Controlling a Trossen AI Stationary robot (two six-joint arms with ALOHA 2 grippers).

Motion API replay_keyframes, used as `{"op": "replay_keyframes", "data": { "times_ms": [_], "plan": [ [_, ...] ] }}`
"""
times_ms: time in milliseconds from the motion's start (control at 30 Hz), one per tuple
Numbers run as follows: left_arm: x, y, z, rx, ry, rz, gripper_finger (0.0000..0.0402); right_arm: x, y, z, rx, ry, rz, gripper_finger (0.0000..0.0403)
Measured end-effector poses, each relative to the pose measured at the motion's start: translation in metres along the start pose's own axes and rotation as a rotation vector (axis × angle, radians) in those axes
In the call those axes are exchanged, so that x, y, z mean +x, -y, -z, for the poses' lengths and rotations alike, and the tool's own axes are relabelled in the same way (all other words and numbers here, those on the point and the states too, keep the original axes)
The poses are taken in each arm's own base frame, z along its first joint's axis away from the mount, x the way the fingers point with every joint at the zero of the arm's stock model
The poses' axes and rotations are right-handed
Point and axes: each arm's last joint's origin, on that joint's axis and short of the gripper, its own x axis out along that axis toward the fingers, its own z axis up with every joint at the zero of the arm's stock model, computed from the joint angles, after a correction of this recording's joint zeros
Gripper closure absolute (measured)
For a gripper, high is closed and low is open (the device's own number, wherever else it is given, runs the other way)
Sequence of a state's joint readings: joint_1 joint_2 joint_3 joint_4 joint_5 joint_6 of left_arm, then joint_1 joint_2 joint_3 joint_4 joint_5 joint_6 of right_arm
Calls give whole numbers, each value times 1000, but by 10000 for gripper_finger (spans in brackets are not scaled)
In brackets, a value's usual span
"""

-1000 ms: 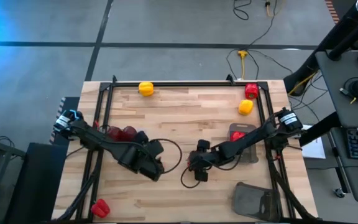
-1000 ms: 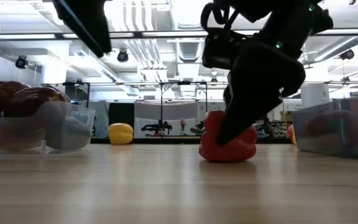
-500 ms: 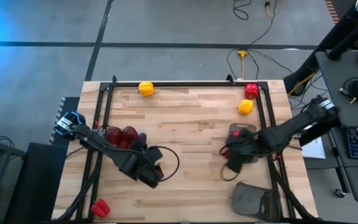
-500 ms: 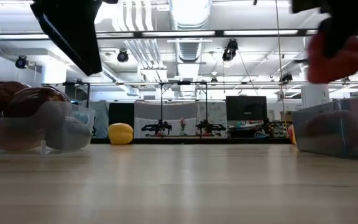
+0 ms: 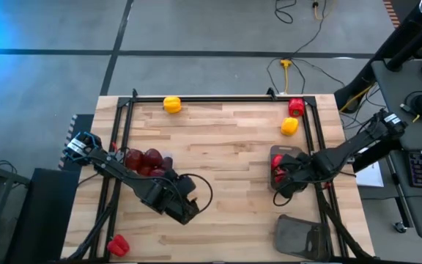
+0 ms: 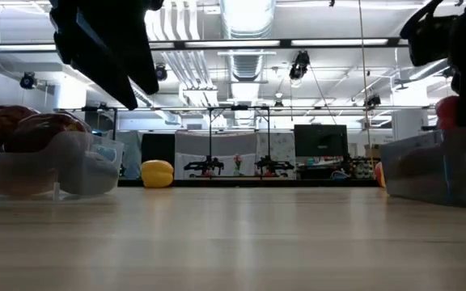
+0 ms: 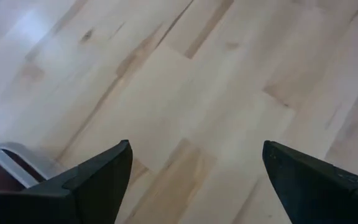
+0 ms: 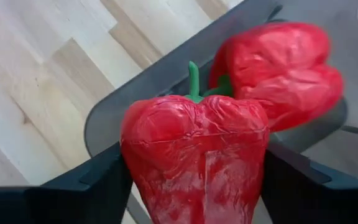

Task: Sort produce into baskets
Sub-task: Put the middle left red bell pepper in the top black bin, then put the top red bell pepper in the top black bin

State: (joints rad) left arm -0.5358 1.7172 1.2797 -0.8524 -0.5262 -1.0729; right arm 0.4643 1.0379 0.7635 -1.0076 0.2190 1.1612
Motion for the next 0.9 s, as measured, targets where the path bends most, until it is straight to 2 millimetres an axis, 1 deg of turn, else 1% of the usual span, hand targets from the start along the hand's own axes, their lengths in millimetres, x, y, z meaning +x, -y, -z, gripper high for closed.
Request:
{"op": "replay_keyframes", "data": {
  "times_ms": [100,167,267,367,433,500,600,733,800,900],
  "plan": [
    [-3,2,-3,-18,-2,21,60,1,-1,-4,6,-37,-5,84],
    [-4,3,-4,-24,1,27,60,-3,-1,-8,-2,-34,-10,55],
    [-6,5,-7,-35,10,43,60,-20,3,-20,-15,3,39,23],
    [-6,7,-8,-47,17,56,60,-45,12,-38,20,94,126,9],
    [-6,8,-9,-59,25,70,60,-61,24,-51,108,173,235,7],
    [-6,10,-10,-92,46,81,60,-72,39,-65,210,237,337,6],
    [-6,14,-13,-171,94,107,60,-77,64,-88,346,232,414,5],
    [-8,25,-20,-214,155,220,60,-67,100,-117,492,146,378,5],
    [-10,30,-22,-231,179,264,60,-60,119,-126,541,122,391,5],
    [-12,36,-19,-250,185,299,61,-49,146,-137,621,90,456,5]
  ]
}}
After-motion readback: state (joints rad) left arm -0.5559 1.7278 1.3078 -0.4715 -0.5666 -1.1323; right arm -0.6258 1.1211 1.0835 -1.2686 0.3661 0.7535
